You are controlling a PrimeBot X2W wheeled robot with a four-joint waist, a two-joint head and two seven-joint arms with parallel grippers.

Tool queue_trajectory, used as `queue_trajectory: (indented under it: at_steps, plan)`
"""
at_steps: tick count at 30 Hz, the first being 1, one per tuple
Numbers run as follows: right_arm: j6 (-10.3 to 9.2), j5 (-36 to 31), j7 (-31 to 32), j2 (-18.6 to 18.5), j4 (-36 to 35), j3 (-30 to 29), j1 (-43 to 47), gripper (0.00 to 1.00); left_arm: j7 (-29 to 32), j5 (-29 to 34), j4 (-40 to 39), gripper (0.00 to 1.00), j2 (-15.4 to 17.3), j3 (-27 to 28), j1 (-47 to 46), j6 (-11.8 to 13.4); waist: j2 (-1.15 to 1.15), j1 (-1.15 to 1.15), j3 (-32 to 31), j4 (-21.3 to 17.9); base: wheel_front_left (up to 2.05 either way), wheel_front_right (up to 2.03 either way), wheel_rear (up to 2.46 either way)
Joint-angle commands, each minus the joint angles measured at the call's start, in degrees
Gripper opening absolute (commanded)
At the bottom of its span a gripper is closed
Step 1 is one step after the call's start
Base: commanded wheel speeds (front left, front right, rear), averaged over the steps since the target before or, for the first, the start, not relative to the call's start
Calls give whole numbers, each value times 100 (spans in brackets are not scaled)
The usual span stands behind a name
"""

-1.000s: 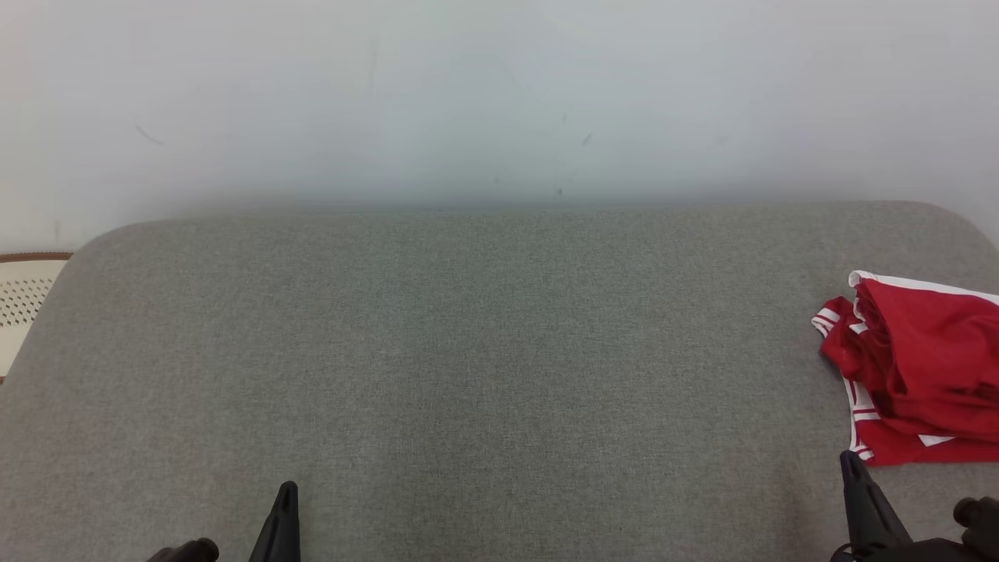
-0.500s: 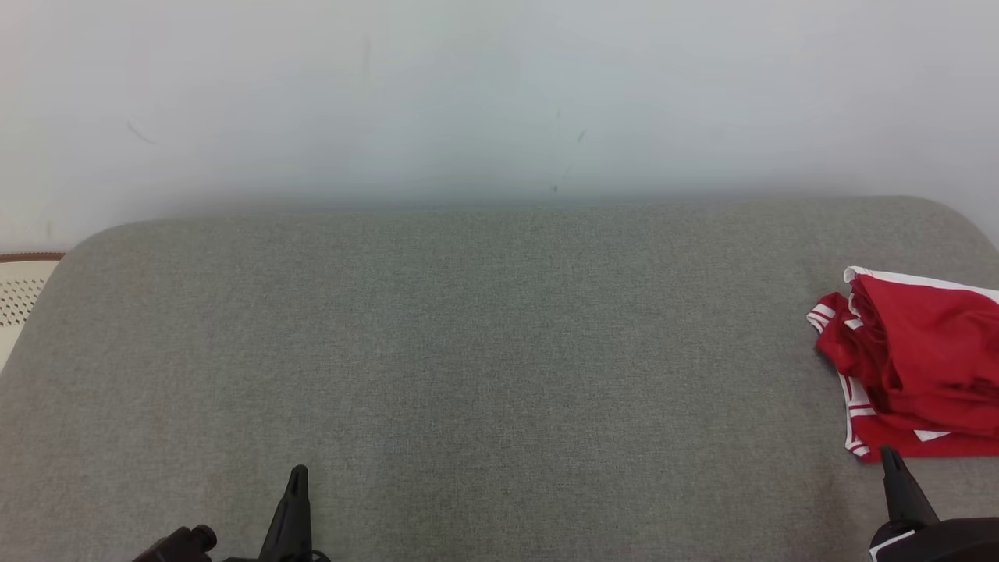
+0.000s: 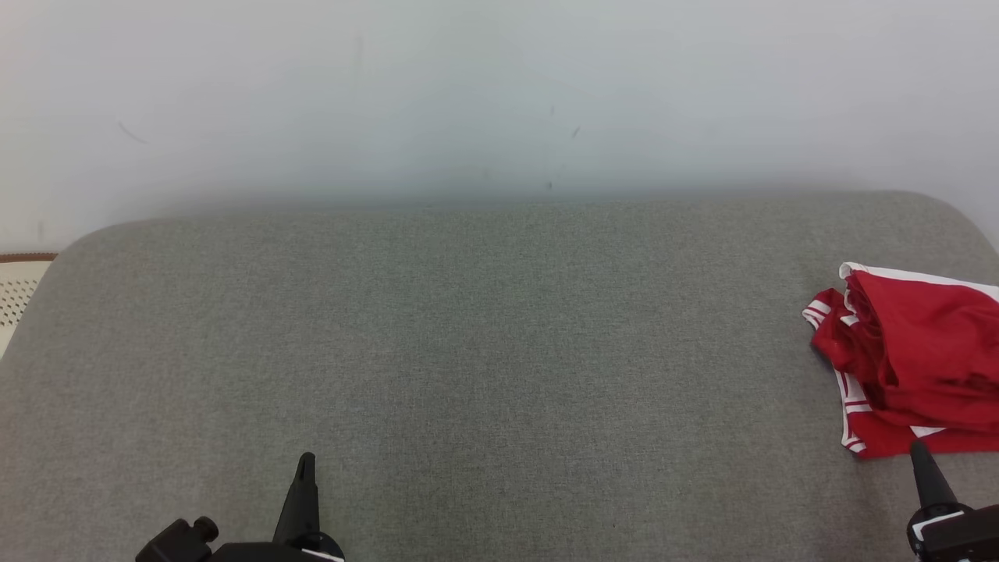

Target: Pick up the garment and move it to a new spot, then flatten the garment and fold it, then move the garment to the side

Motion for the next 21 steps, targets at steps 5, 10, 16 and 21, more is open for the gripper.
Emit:
queue_trajectory:
  at_steps: [5,10,16,21]
  plan:
    - [2,434,158,-94,164,-233,-247,0,-23,-449,60,0,-16,-58,-245,-78,0,0,11,-17,0,0,0]
    - [2,744,286,-114,334,-403,-368,0,-25,-780,133,0,-43,-104,-326,-134,0,0,21,-34,0,0,0]
    - [2,1097,439,-138,529,-599,-508,0,-28,-1164,222,0,-74,-159,-419,-201,0,0,33,-54,0,0,0]
    - [2,1375,560,-155,682,-757,-619,0,-28,-1461,288,0,-103,-203,-497,-252,0,0,43,-70,0,0,0]
